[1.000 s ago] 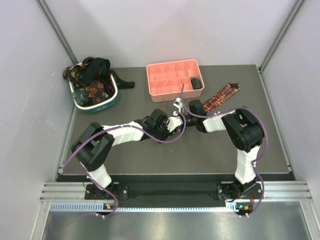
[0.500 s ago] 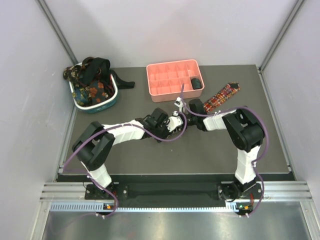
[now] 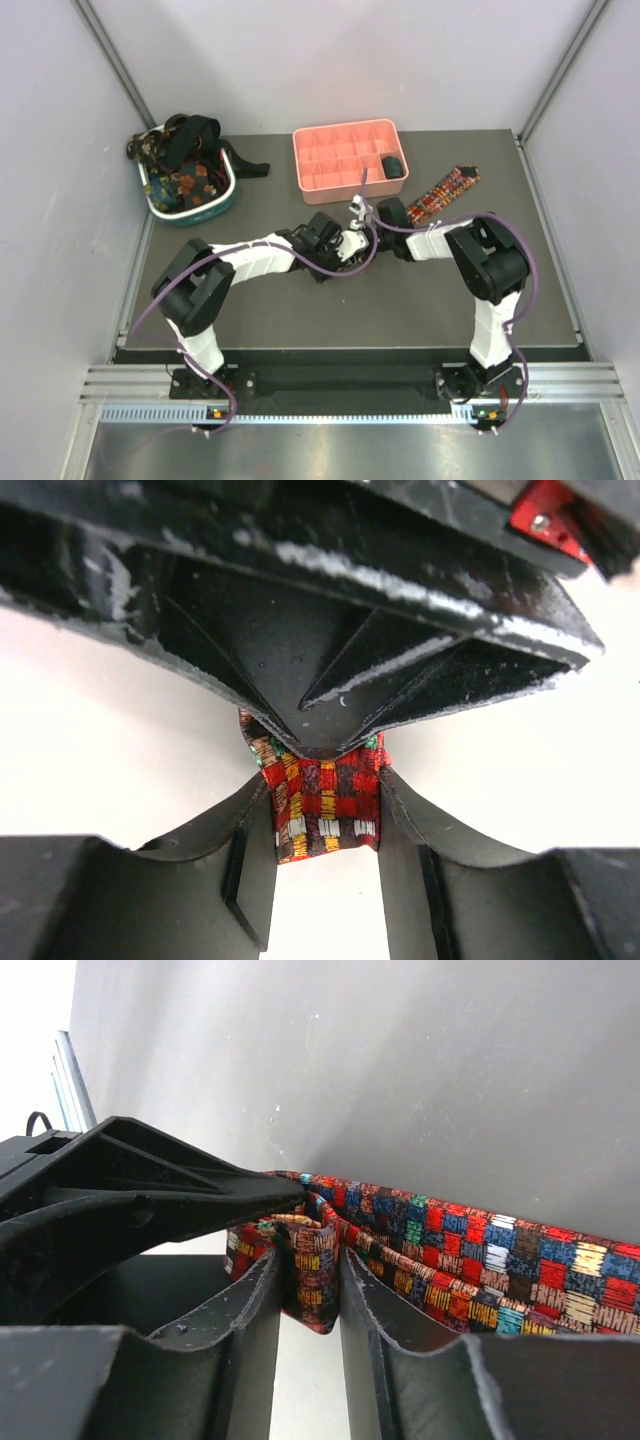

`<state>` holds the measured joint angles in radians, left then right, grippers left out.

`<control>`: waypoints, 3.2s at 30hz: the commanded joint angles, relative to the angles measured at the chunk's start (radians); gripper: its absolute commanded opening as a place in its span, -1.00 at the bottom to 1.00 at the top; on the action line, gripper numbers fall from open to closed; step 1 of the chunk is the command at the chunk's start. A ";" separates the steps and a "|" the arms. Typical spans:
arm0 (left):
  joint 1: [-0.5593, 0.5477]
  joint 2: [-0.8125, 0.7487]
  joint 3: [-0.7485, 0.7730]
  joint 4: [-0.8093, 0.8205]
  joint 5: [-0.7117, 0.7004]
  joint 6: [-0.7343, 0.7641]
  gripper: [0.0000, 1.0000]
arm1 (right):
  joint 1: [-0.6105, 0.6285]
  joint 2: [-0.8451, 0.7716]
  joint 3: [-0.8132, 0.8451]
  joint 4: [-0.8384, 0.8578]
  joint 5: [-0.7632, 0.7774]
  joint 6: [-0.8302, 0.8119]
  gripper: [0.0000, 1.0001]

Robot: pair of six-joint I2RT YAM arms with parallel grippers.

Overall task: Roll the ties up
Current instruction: Roll the tie

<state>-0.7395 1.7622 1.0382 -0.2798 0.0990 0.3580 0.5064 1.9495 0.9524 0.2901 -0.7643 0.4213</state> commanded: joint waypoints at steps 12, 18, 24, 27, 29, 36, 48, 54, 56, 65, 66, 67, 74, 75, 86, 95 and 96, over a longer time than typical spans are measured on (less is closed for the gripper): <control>0.003 0.100 0.094 -0.156 -0.036 -0.068 -0.21 | -0.078 -0.141 -0.053 0.014 0.063 0.017 0.20; 0.005 0.100 0.088 -0.159 -0.030 -0.079 -0.23 | -0.161 -0.267 -0.150 0.062 0.160 0.068 0.25; 0.025 0.074 0.072 -0.171 -0.045 -0.088 -0.26 | -0.201 -0.320 -0.193 0.090 0.192 0.105 0.26; 0.031 0.053 0.059 -0.167 -0.048 -0.097 -0.26 | -0.206 -0.319 -0.179 0.081 0.197 0.116 0.26; 0.032 0.046 0.054 -0.174 -0.047 -0.099 -0.27 | -0.215 -0.340 -0.173 0.044 0.270 0.131 0.25; 0.031 0.020 0.034 -0.196 -0.051 -0.114 -0.27 | -0.253 -0.383 -0.132 -0.172 0.601 0.200 0.27; 0.025 -0.023 -0.036 -0.136 -0.010 -0.128 -0.29 | -0.255 -0.173 0.190 -0.561 0.946 0.341 0.04; 0.020 -0.021 -0.058 -0.119 -0.007 -0.132 -0.30 | -0.285 -0.118 0.328 -0.667 1.125 0.337 -0.06; 0.020 -0.023 -0.063 -0.114 -0.007 -0.133 -0.31 | -0.298 -0.090 0.354 -0.689 1.122 0.332 -0.06; 0.014 -0.020 -0.053 -0.111 -0.002 -0.137 -0.31 | -0.310 0.043 0.456 -0.732 1.067 0.352 -0.12; 0.014 -0.020 -0.053 -0.113 -0.004 -0.137 -0.31 | -0.309 0.055 0.465 -0.732 1.051 0.353 -0.12; 0.014 -0.021 -0.053 -0.113 -0.004 -0.139 -0.31 | -0.309 0.078 0.473 -0.738 1.048 0.359 -0.13; 0.003 -0.020 -0.052 -0.113 -0.008 -0.151 -0.32 | -0.347 0.155 0.548 -0.769 1.036 0.389 -0.69; 0.003 -0.018 -0.050 -0.107 -0.008 -0.160 -0.32 | -0.353 0.158 0.551 -0.767 1.037 0.390 -0.81; -0.009 0.048 0.006 -0.107 -0.007 -0.206 -0.34 | -0.450 0.190 0.629 -0.712 0.982 0.369 -1.00; -0.012 0.157 0.123 -0.076 -0.030 -0.263 -0.37 | -0.548 0.267 0.784 -0.721 0.951 0.344 -1.00; -0.014 0.166 0.143 -0.075 -0.030 -0.267 -0.37 | -0.554 0.273 0.795 -0.724 0.948 0.343 -1.00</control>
<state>-0.7509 1.8587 1.1648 -0.3111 0.0845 0.1219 0.0380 2.1902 1.6680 -0.4786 0.1059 0.7902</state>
